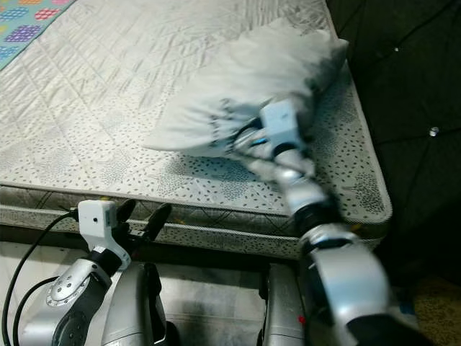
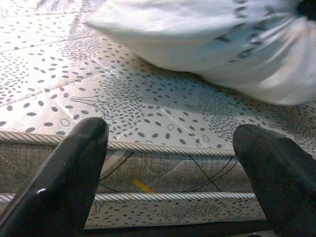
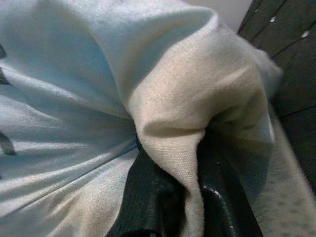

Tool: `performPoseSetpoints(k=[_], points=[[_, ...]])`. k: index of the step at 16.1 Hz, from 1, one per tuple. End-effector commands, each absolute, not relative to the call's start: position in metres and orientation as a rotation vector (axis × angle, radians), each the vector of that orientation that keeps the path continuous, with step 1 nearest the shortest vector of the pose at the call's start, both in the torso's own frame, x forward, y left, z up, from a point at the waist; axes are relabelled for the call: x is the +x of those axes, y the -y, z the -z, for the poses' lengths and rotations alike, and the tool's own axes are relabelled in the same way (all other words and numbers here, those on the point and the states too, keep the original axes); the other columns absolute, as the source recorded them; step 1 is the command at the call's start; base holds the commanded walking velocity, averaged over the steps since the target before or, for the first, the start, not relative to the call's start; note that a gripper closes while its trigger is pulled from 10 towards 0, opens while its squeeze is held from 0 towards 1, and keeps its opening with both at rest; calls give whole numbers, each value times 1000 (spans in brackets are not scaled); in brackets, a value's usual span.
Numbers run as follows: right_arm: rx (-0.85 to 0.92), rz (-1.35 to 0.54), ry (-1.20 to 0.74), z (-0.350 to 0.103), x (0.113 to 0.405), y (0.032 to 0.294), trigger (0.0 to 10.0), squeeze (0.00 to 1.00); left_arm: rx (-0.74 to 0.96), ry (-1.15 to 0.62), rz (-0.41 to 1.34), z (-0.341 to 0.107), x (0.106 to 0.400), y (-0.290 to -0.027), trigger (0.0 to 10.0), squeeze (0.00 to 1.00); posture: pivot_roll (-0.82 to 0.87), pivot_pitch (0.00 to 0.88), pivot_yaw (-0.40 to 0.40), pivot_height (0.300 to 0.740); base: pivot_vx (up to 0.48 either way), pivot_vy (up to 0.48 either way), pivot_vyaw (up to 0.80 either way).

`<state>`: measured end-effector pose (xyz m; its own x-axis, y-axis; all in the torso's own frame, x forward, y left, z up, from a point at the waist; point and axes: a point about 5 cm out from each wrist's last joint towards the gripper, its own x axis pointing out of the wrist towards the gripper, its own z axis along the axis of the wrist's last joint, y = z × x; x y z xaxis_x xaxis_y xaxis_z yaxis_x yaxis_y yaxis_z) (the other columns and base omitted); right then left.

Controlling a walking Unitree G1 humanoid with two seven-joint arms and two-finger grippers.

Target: Clean up the room

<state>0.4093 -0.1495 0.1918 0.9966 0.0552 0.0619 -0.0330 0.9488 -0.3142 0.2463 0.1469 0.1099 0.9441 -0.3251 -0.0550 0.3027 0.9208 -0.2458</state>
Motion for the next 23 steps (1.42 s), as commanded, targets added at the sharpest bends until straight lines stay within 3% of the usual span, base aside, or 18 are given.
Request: performPoseSetpoints(k=[1,6,11,18,23], points=[[-323,7,136,-217,414,168,0,0,-221,-106,299,-107,246,-152,10000,0,-50,124,30,531,0,0,0],[-390,111,137,-240,413,220,0,0,-211,-103,290,-107,247,-154,10000,0,-50,119,29,531,0,0,0],[-462,289,96,-244,391,295,0,0,-201,-104,297,-105,250,-155,10000,0,-72,109,47,531,0,0,0],[-428,417,33,-210,358,342,0,0,-197,-101,297,-104,250,-156,10000,0,-84,96,48,531,0,0,0],[-386,412,17,-171,332,351,0,0,-196,-103,311,-104,252,-154,10000,0,-109,97,63,531,0,0,0]])
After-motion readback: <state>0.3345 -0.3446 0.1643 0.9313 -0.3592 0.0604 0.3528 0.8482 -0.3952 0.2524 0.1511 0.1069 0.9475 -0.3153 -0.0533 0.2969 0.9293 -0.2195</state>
